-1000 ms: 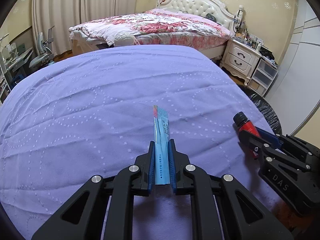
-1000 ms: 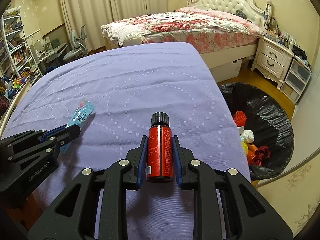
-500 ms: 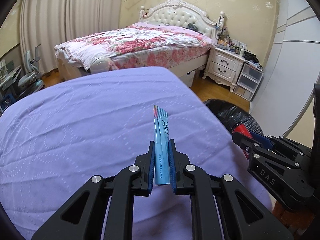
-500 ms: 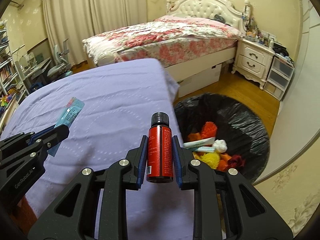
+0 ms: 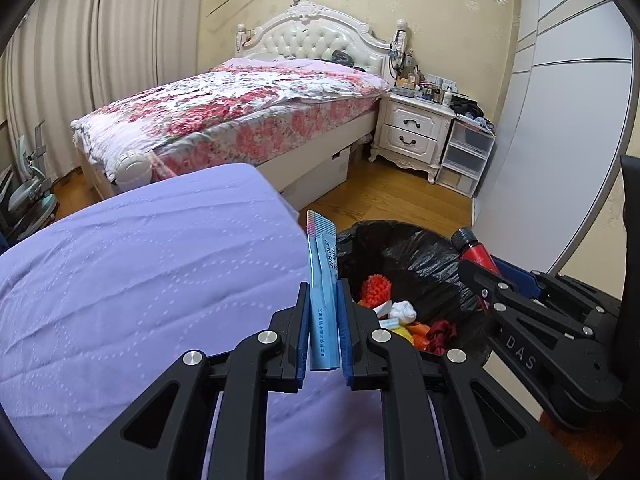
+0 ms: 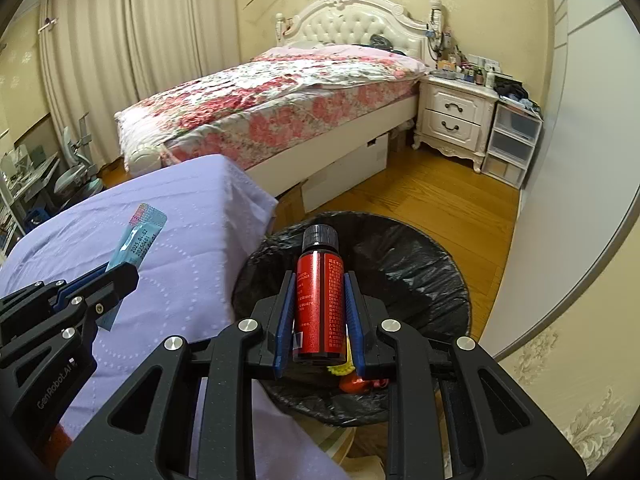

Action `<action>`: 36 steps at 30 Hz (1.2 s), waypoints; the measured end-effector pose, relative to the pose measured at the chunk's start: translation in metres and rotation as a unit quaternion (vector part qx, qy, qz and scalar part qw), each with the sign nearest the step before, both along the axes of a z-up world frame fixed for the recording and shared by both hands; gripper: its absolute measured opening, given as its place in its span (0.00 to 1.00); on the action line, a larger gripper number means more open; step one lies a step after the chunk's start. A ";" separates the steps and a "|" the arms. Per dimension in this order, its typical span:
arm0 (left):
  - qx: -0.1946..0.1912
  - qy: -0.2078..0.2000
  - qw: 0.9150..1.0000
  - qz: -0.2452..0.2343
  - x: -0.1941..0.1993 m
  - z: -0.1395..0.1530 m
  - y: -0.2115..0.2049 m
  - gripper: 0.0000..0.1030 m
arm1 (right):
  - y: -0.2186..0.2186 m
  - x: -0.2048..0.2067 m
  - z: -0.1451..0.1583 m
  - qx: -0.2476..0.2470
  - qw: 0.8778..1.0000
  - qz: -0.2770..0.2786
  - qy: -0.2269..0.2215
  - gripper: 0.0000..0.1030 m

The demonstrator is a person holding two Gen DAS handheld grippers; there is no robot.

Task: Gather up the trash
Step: 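Carry the red bottle and blue packet over the black bin, then open both tools over the bin, dropping the bottle and packet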

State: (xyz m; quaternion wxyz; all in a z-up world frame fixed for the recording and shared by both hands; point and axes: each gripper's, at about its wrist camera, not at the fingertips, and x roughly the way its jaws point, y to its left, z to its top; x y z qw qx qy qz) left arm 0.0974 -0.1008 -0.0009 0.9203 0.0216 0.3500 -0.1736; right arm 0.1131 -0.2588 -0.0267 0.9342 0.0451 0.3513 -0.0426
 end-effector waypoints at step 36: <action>0.046 0.019 0.999 -0.019 0.056 -0.026 -0.064 0.17 | -0.047 0.036 -0.026 0.011 0.997 -0.067 0.026 0.23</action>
